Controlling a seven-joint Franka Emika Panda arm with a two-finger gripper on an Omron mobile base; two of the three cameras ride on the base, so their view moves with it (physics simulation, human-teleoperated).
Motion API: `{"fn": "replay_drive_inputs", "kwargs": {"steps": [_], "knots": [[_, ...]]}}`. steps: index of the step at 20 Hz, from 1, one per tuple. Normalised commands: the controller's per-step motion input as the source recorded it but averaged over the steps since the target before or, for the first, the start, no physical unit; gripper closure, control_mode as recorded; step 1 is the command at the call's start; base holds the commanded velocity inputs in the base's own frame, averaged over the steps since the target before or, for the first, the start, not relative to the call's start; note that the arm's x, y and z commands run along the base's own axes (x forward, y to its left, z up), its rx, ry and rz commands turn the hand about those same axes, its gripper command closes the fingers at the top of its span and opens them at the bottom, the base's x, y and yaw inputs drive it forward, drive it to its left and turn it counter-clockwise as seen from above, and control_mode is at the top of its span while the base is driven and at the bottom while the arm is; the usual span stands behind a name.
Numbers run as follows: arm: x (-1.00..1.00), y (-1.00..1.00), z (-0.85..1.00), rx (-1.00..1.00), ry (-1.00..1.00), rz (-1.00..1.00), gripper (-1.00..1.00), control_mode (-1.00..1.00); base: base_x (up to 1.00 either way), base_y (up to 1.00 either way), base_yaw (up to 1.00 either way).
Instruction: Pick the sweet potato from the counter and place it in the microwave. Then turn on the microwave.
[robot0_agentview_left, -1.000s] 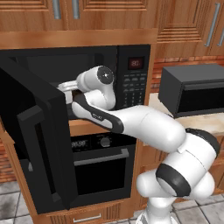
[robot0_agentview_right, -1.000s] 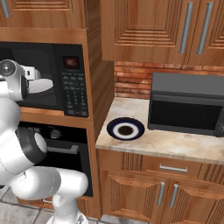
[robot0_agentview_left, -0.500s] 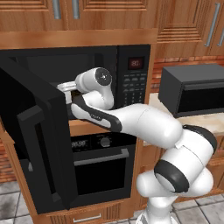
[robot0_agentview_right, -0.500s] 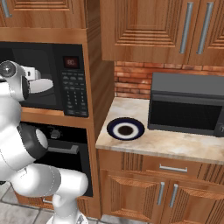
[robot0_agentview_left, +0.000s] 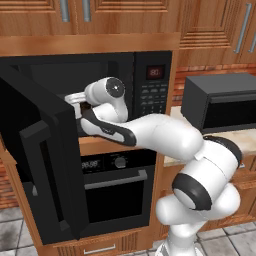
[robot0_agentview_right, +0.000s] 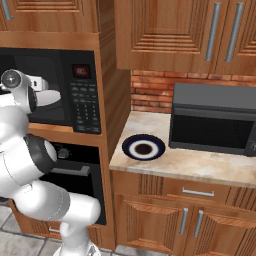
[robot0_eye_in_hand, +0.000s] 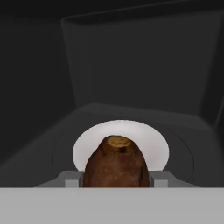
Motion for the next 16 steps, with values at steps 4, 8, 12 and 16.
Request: {"fn": "replay_drive_inputs", "kwargs": {"steps": [4, 8, 12, 16], "knots": [[0.15, 0.1, -0.02, 0.0, 0.0, -0.01, 1.0, -1.0, 0.0, 0.0, 0.0], [0.14, 0.08, -0.04, 0.0, 0.0, -0.02, 1.0, -1.0, 0.0, 0.0, 0.0], [0.08, 0.08, -0.07, 0.0, 0.0, -0.02, 1.0, -1.0, 0.0, 0.0, 0.0], [0.06, 0.07, -0.1, 0.0, 0.0, -0.02, 1.0, -1.0, 0.0, 0.0, 0.0]]}}
